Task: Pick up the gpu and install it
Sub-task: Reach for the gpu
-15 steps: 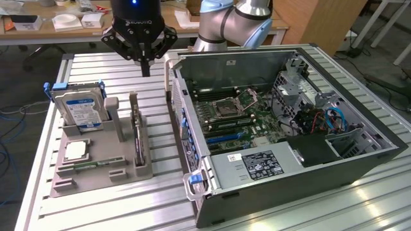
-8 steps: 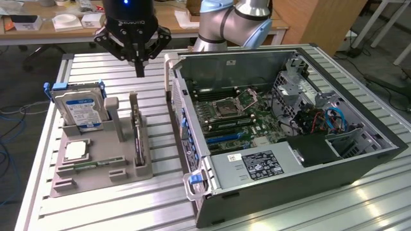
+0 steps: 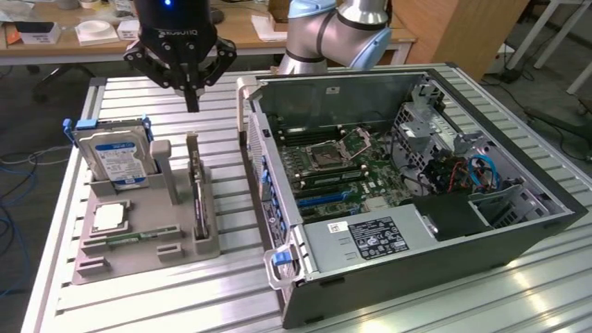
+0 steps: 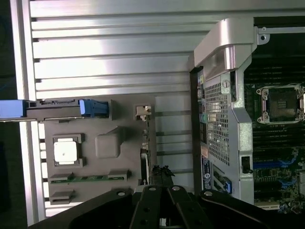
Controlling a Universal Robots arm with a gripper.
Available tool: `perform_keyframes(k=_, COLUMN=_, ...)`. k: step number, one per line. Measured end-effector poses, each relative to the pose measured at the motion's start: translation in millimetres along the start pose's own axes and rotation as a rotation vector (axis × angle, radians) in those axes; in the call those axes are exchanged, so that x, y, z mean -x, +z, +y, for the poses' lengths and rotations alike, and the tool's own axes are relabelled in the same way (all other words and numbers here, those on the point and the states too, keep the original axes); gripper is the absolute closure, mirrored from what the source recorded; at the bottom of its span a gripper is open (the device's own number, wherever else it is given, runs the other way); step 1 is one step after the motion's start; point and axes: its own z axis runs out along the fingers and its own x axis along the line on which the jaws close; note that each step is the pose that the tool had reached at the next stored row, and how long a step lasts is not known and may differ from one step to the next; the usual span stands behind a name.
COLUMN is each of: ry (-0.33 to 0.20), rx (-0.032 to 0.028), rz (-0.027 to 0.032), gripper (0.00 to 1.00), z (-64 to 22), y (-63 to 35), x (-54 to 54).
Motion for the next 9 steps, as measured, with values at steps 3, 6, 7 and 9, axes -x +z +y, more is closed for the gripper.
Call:
perform_keyframes(k=3, ry=0.0, rx=0.0, rz=0.0, gripper=0.9, z=-0.3, y=-0.1, x=-4.6)
perform_keyframes(k=6, ry=0.0, rx=0.0, rz=0.0, gripper=0.9, z=-0.7, y=-0.2, x=-9.5)
perform_keyframes(k=7, ry=0.0, rx=0.0, rz=0.0001, gripper=0.9, z=-0.8, y=-0.3, x=-11.1)
perform_keyframes(k=9, ry=0.0, rx=0.0001, rz=0.0, gripper=0.9, z=-1.1, y=-0.3, x=-14.4)
